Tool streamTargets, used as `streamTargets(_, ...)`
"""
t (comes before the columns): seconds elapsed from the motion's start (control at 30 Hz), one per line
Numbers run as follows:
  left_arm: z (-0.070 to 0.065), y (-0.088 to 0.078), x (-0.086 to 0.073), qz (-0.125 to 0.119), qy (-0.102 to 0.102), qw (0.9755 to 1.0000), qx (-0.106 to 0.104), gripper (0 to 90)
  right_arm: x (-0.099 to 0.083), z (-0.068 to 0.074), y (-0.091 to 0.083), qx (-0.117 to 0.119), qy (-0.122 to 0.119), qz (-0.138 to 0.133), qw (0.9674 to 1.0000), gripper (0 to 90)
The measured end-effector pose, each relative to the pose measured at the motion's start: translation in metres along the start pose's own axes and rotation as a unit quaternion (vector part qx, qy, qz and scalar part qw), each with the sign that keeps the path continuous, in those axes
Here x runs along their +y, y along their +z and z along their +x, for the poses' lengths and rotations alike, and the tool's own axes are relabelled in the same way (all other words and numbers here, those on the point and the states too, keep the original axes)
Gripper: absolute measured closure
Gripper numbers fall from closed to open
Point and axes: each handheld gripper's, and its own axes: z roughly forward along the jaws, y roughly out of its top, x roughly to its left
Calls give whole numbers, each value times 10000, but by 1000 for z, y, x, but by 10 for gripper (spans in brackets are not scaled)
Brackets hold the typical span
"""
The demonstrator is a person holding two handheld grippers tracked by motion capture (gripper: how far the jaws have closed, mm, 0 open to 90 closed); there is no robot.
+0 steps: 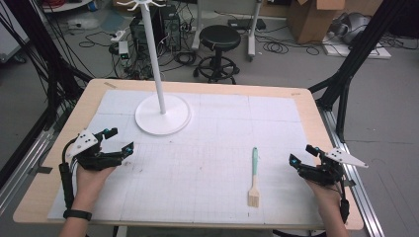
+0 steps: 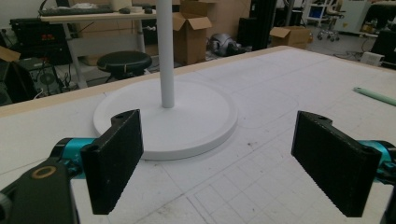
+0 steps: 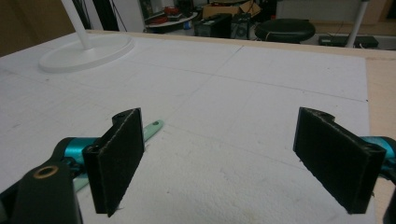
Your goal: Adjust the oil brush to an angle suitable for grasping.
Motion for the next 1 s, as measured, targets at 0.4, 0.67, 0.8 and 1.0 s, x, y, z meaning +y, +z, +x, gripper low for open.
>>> streamTargets(0.4,0,0,0,23,0,10000,-1,170,0,0,0,-20,1,-10,10000,158)
streamTargets(0.67,-1,0,0,18,-3,10000,1,170,1,2,1,-22,71,18,10000,158)
streamTargets(0.8,-1,0,1,12,-12,10000,-12,170,1,5,3,-1,29,52,10000,158)
streamTargets(1.0,-1,-1,0,13,-10,10000,-20,170,3,11,7,145,-43,121,9998,160)
